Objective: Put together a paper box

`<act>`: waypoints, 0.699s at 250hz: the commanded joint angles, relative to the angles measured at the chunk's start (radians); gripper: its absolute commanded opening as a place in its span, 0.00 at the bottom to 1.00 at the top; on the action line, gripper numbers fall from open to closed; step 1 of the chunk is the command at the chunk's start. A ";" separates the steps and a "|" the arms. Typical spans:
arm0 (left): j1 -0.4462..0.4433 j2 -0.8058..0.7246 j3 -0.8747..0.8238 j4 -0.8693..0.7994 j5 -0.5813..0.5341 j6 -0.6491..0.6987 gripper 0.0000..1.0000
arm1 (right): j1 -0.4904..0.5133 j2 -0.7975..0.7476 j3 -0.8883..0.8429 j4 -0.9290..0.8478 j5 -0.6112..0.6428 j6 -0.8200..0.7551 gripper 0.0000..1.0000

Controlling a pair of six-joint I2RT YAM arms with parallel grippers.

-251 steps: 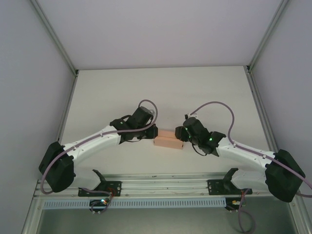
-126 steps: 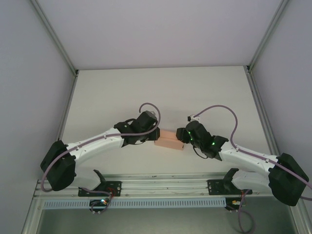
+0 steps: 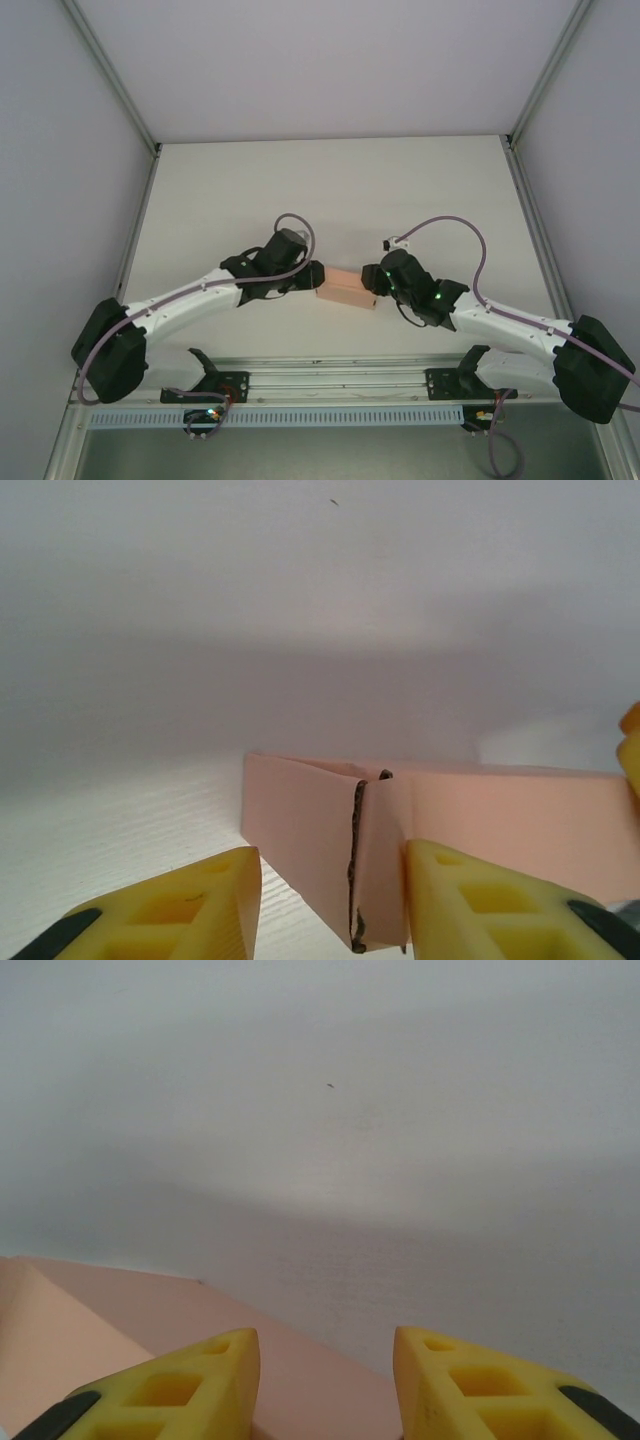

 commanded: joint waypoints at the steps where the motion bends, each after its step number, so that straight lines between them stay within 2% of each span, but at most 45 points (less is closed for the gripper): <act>1: 0.055 -0.038 -0.098 0.040 0.129 0.036 0.38 | -0.004 -0.005 -0.066 -0.102 0.024 -0.063 0.39; 22: 0.074 -0.050 -0.147 0.098 0.156 0.029 0.31 | -0.016 -0.016 -0.103 -0.043 -0.007 -0.104 0.39; 62: 0.077 -0.024 -0.219 0.191 0.198 0.016 0.29 | -0.034 -0.025 -0.189 0.106 -0.072 -0.225 0.42; 98: 0.079 0.007 -0.264 0.241 0.206 -0.011 0.13 | -0.039 -0.029 -0.248 0.208 -0.092 -0.341 0.43; 131: 0.078 0.014 -0.302 0.258 0.192 -0.035 0.13 | -0.041 -0.028 -0.355 0.417 -0.154 -0.466 0.45; 143: 0.076 0.015 -0.310 0.254 0.186 -0.035 0.13 | -0.042 -0.023 -0.392 0.498 -0.156 -0.463 0.39; 159: 0.076 0.017 -0.315 0.236 0.168 -0.038 0.15 | -0.042 -0.018 -0.397 0.527 -0.161 -0.460 0.38; 175: 0.076 0.024 -0.317 0.218 0.154 -0.030 0.15 | -0.042 0.003 -0.426 0.603 -0.204 -0.505 0.44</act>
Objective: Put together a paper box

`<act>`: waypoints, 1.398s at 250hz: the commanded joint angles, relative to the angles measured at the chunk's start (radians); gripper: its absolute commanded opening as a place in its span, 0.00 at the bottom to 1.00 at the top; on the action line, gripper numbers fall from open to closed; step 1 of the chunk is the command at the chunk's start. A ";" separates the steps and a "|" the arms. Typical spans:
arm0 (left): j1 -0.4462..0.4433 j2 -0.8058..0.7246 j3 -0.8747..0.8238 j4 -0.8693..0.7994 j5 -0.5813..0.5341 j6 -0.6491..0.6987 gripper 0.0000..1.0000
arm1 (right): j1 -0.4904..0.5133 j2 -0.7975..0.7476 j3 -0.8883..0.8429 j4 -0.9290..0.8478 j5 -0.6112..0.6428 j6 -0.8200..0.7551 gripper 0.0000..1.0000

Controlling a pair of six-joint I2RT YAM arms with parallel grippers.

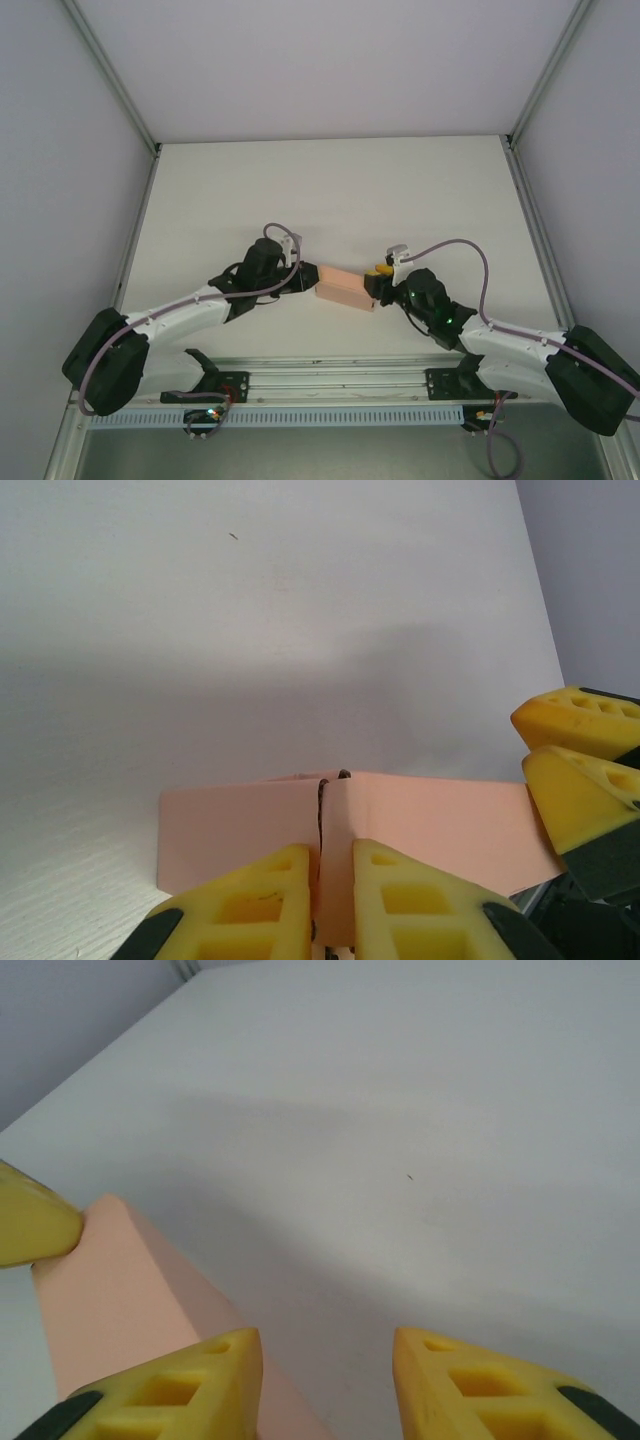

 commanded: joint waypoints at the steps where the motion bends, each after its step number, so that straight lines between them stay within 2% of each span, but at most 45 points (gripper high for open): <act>1: -0.006 0.069 -0.071 -0.217 -0.050 -0.008 0.16 | 0.002 0.062 -0.094 -0.019 -0.077 -0.129 0.44; 22: -0.007 0.091 -0.070 -0.218 -0.046 -0.002 0.16 | 0.002 0.075 -0.102 0.017 -0.048 -0.162 0.39; 51: -0.007 0.127 -0.079 -0.193 -0.031 -0.018 0.16 | 0.002 0.095 -0.134 0.135 -0.037 -0.213 0.38; 97: -0.008 0.131 -0.112 -0.148 -0.025 -0.042 0.23 | 0.002 0.090 -0.127 0.113 -0.063 -0.228 0.38; 123: -0.012 0.120 -0.090 -0.153 -0.020 -0.028 0.30 | 0.002 0.080 -0.107 0.068 -0.041 -0.224 0.39; 146: -0.016 0.116 -0.040 -0.163 -0.015 -0.001 0.40 | 0.001 0.035 -0.058 -0.037 -0.036 -0.201 0.43; 174: -0.028 0.119 0.034 -0.195 -0.009 0.032 0.45 | 0.002 -0.046 0.006 -0.168 -0.009 -0.151 0.46; 209: -0.049 0.075 0.101 -0.237 -0.049 0.076 0.57 | 0.000 -0.139 0.087 -0.318 0.069 -0.076 0.53; 220: -0.053 0.060 0.130 -0.274 -0.071 0.100 0.58 | 0.000 -0.156 0.116 -0.363 0.081 -0.068 0.57; 260: -0.068 0.036 0.212 -0.354 -0.098 0.154 0.61 | -0.004 -0.167 0.236 -0.526 0.115 -0.020 0.61; 306: -0.084 0.039 0.282 -0.415 -0.107 0.192 0.58 | -0.007 -0.159 0.388 -0.847 0.149 0.155 0.63; 332: -0.087 0.054 0.314 -0.457 -0.111 0.206 0.51 | -0.006 -0.167 0.451 -1.037 0.141 0.254 0.59; 350: -0.093 0.066 0.338 -0.478 -0.093 0.214 0.44 | -0.004 -0.176 0.471 -1.090 0.097 0.303 0.54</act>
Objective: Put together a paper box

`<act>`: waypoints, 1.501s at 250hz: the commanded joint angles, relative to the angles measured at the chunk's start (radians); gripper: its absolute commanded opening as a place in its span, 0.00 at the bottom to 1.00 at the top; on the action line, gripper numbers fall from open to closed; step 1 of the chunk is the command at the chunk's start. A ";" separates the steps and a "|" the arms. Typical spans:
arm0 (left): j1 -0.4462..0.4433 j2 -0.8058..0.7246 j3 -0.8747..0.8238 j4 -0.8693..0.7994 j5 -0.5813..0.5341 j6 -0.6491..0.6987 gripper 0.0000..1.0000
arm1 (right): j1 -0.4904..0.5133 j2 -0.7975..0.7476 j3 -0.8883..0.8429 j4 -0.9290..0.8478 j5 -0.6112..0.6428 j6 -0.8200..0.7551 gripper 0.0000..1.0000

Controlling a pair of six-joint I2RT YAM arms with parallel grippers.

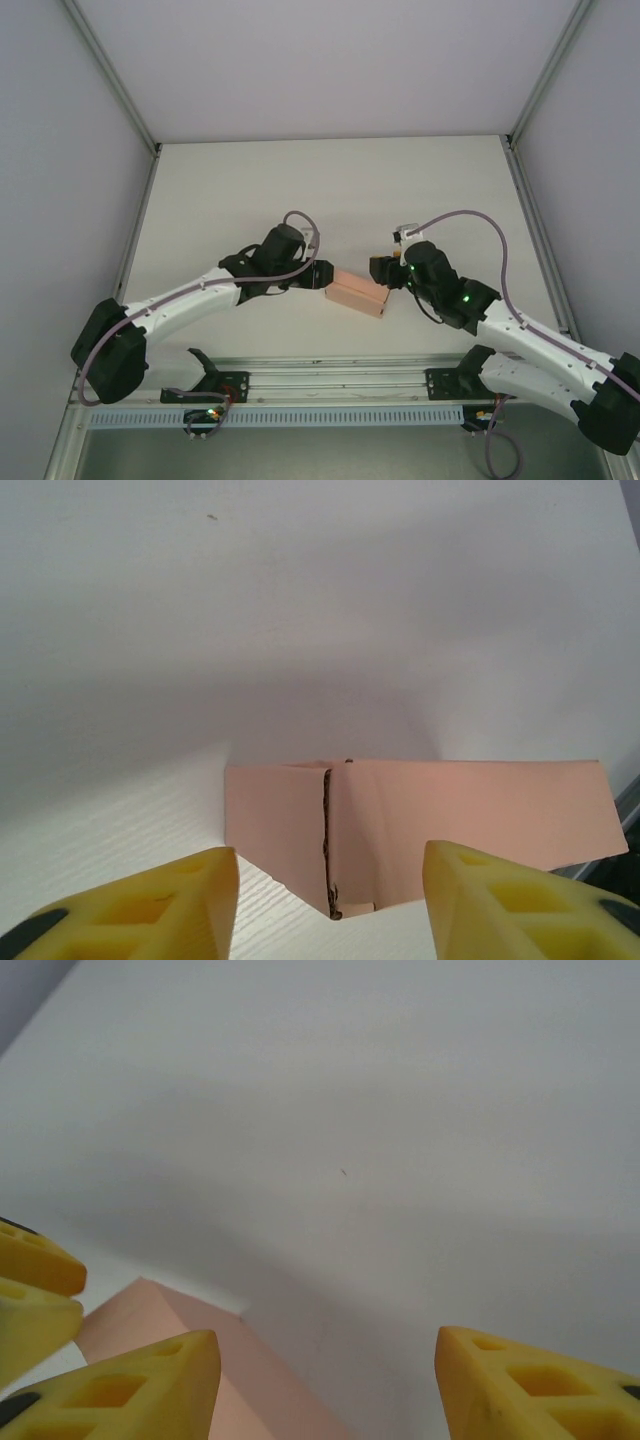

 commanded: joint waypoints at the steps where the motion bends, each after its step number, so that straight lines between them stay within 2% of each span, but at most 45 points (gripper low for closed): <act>1: -0.011 0.009 0.052 -0.085 0.000 0.042 0.44 | 0.001 -0.019 0.042 -0.259 -0.021 0.150 0.54; 41: -0.031 0.045 0.107 -0.142 0.010 0.067 0.39 | 0.002 -0.021 0.050 -0.309 -0.176 0.200 0.49; 68: -0.034 0.069 0.136 -0.173 0.017 0.079 0.36 | 0.001 -0.011 0.057 -0.321 -0.227 0.219 0.45; 117: -0.039 0.094 0.160 -0.211 -0.001 0.095 0.32 | 0.003 0.004 0.053 -0.310 -0.251 0.243 0.41; 151: -0.041 0.103 0.167 -0.212 0.009 0.095 0.25 | 0.003 0.013 0.030 -0.277 -0.272 0.263 0.40; 182: -0.046 0.102 0.180 -0.226 0.010 0.095 0.22 | 0.003 0.016 0.025 -0.288 -0.268 0.274 0.40; 216: -0.053 0.104 0.195 -0.255 -0.002 0.106 0.23 | 0.003 0.009 0.018 -0.297 -0.265 0.277 0.40; 239: -0.057 0.111 0.210 -0.290 -0.035 0.114 0.29 | 0.003 0.006 0.010 -0.295 -0.265 0.278 0.40; 285: -0.067 0.128 0.240 -0.330 -0.078 0.132 0.30 | 0.002 0.006 0.002 -0.295 -0.266 0.276 0.39; 376: -0.076 0.151 0.271 -0.331 -0.081 0.146 0.21 | 0.002 0.001 -0.006 -0.285 -0.285 0.276 0.38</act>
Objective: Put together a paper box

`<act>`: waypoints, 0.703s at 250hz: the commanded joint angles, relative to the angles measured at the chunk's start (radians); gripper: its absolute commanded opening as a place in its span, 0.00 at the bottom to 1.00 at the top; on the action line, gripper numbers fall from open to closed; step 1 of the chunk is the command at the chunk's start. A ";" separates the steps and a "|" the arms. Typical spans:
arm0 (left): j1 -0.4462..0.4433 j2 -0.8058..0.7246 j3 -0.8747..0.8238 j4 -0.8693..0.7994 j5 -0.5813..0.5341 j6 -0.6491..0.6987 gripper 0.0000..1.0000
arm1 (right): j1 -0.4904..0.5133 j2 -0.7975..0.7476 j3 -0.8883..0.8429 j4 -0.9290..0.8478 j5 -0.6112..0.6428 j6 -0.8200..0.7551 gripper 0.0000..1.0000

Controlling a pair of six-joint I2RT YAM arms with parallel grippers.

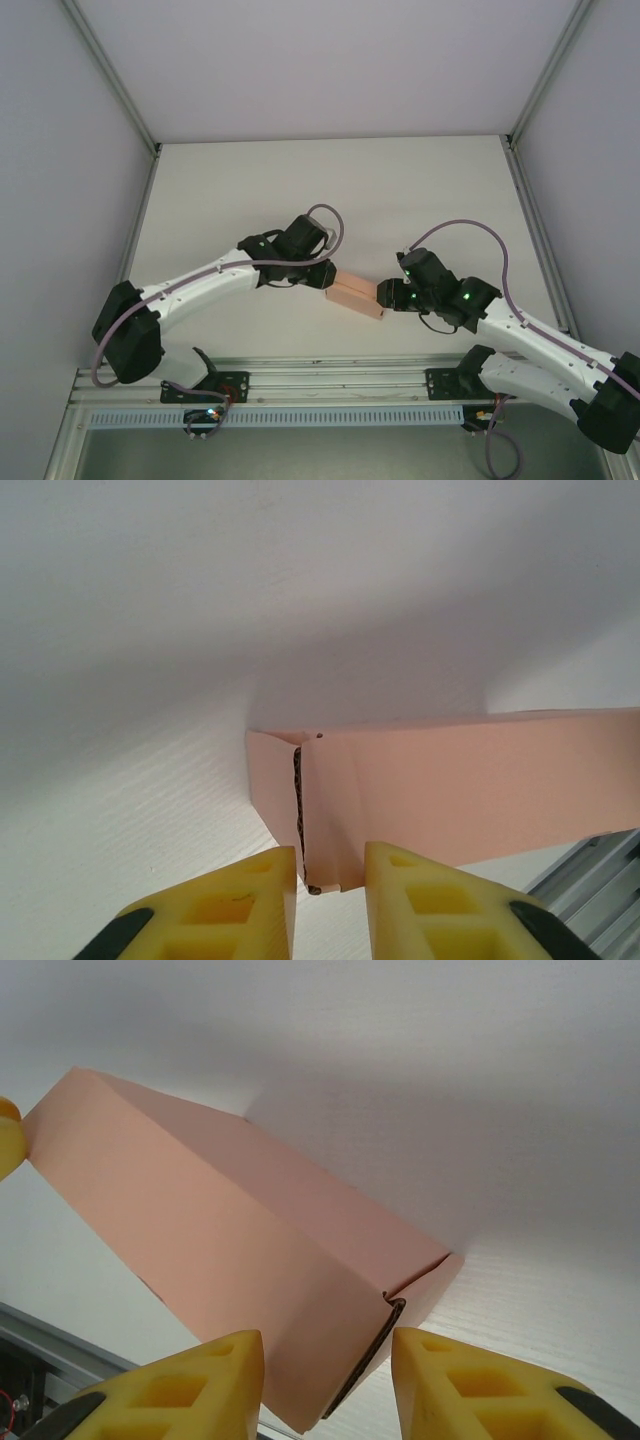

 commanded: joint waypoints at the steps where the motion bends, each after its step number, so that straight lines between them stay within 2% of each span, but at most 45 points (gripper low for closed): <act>1: -0.006 0.007 0.025 -0.025 -0.009 0.022 0.21 | 0.002 -0.011 -0.017 0.001 -0.025 0.007 0.38; 23: -0.005 0.010 0.024 -0.016 0.009 0.023 0.18 | 0.002 -0.008 -0.021 0.010 -0.030 0.007 0.38; 62: -0.007 0.022 0.019 0.001 0.060 0.013 0.07 | 0.002 -0.003 -0.025 0.016 -0.032 0.007 0.38; 89: -0.005 0.023 0.013 0.007 0.084 0.003 0.07 | 0.002 -0.007 -0.032 0.016 -0.033 0.008 0.38; 176: 0.032 0.084 -0.045 -0.027 0.026 -0.040 0.04 | 0.002 -0.017 -0.046 0.010 -0.021 0.009 0.38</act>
